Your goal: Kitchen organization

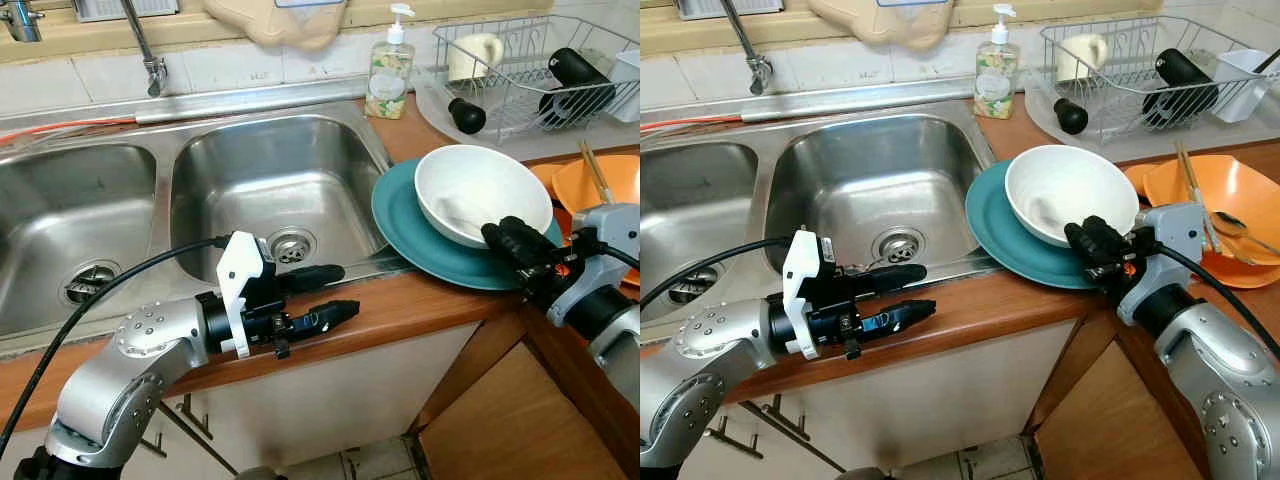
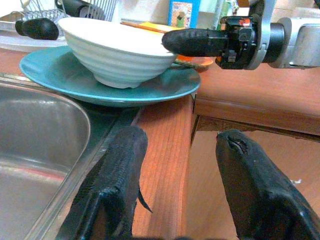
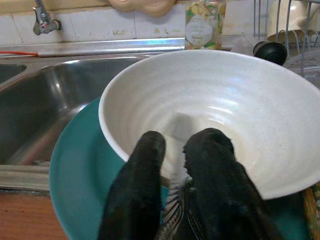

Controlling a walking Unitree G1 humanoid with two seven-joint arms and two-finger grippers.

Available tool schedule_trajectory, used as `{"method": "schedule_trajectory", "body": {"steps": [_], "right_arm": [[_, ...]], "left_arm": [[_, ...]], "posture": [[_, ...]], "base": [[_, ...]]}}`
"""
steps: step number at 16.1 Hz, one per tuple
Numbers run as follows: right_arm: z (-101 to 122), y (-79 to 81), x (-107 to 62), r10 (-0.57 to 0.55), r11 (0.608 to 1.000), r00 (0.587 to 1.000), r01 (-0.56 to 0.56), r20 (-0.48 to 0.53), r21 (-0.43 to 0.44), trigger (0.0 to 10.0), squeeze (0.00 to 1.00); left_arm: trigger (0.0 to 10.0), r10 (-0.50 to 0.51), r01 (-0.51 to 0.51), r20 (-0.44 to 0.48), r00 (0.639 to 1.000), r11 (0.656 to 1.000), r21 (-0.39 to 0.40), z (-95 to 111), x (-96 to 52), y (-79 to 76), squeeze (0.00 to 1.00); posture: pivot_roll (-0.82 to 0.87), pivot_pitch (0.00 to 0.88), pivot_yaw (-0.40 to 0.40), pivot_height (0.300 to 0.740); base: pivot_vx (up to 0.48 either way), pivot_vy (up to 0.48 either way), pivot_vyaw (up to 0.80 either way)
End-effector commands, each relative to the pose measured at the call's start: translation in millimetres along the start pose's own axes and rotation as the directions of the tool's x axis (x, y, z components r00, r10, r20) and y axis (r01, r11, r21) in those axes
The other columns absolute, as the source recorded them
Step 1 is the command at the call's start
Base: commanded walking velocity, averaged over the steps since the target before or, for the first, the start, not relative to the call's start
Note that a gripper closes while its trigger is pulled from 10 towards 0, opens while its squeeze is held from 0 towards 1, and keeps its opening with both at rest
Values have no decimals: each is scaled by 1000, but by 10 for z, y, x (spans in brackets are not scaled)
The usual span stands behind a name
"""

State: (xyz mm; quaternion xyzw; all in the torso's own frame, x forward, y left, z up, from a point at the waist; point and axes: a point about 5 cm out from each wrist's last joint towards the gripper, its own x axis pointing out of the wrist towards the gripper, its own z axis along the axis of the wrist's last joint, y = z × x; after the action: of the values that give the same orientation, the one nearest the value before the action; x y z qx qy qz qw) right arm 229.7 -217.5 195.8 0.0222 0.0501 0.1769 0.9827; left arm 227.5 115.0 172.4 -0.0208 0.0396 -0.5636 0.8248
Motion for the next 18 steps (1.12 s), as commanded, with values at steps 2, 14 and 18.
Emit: {"method": "schedule_trajectory", "body": {"steps": [2,14,18], "right_arm": [[21,-42,-1,-14,1000,1000,14,0,-5,0,0],[353,-61,41,3,998,993,4,120,-62,0,0],[519,156,183,139,988,978,-126,158,-88,0,0]], "left_arm": [[10000,-13,13,8,1000,1000,19,52,8,-37,0],[10000,20,-23,20,1000,987,157,189,146,42,0],[10000,122,-158,116,986,910,382,450,361,187,0]], "posture": [[-35,0,46,740],[-38,0,50,740],[-34,0,46,740]], "base": [[0,0,0],[0,0,0],[0,0,0]]}}
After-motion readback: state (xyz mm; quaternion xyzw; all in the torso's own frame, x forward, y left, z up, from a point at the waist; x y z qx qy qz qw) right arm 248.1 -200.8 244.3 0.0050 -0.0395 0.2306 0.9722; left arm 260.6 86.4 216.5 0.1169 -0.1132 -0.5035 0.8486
